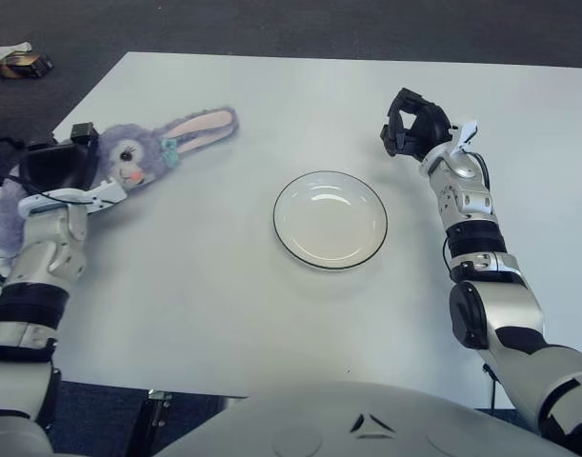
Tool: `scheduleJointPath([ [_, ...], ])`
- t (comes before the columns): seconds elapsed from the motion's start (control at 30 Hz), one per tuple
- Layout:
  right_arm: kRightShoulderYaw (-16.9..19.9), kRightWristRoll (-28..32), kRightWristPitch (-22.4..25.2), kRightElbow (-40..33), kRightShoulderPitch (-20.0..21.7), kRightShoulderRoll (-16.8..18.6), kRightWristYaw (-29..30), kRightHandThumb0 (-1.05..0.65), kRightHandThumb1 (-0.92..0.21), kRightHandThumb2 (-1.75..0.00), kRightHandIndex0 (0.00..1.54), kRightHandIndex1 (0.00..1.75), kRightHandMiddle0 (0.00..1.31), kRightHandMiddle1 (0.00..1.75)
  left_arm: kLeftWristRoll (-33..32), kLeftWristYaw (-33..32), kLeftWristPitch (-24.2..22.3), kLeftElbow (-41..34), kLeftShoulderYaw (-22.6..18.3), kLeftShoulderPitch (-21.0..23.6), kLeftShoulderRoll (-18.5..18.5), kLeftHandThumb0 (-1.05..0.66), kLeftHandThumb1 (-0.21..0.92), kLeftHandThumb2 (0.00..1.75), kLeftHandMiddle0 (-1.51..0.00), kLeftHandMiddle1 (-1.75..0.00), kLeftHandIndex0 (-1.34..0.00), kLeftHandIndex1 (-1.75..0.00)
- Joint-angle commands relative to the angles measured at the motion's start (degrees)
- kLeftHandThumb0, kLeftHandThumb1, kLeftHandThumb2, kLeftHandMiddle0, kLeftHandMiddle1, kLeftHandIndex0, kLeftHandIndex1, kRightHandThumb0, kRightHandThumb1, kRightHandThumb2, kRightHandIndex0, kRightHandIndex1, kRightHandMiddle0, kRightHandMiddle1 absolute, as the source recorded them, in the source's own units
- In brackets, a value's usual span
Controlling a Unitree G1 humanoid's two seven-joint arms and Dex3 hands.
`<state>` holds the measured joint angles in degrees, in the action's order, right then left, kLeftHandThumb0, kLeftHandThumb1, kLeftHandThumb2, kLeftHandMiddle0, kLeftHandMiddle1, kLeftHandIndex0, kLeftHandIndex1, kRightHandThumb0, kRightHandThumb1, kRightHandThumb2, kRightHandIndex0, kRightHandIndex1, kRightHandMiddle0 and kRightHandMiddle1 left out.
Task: Put the doll into the plate.
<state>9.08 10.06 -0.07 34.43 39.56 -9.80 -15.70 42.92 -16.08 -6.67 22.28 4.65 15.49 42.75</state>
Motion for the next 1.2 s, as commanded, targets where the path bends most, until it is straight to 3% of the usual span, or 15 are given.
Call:
scheduleJointPath([
  [0.0,-0.16,0.04,0.0,-0.4,-0.28,-0.33,-0.38,-0.47,-0.33,-1.29,1.26,1.75,0.6,1.75,-2.75,3.09,1.78,0.26,1.86,-0.77,-3.28,0.0,0.04,1.59,-0.86,-1.59,-0.61,-1.75],
  [0.5,-0.87,-0.81,-1.42,1.04,-0.31,-0.71,-0.76,-0.47,-0.34,-1.29,1.26,1.75,0.59,1.75,-5.6,8.0,3.01,-0.01,5.44,7.64,-9.94,0.0,0.03,1.6,-0.85,-1.62,-0.61,-1.75],
  [0.77,-1.02,-0.95,-1.83,1.23,-0.32,-0.77,-0.63,-0.47,-0.35,-1.28,1.26,1.75,0.59,1.75,-7.5,10.79,6.2,2.2,6.5,11.02,-11.38,0.0,0.0,1.64,-0.87,-1.62,-0.64,-1.75],
  [1.17,-0.86,-0.59,-4.23,-0.49,-0.86,-0.54,-0.23,-0.47,-0.34,-1.28,1.26,1.75,0.59,1.75,-9.57,12.19,8.14,12.11,8.88,19.8,-18.56,0.0,-0.04,1.68,-0.9,-1.62,-0.68,-1.75],
])
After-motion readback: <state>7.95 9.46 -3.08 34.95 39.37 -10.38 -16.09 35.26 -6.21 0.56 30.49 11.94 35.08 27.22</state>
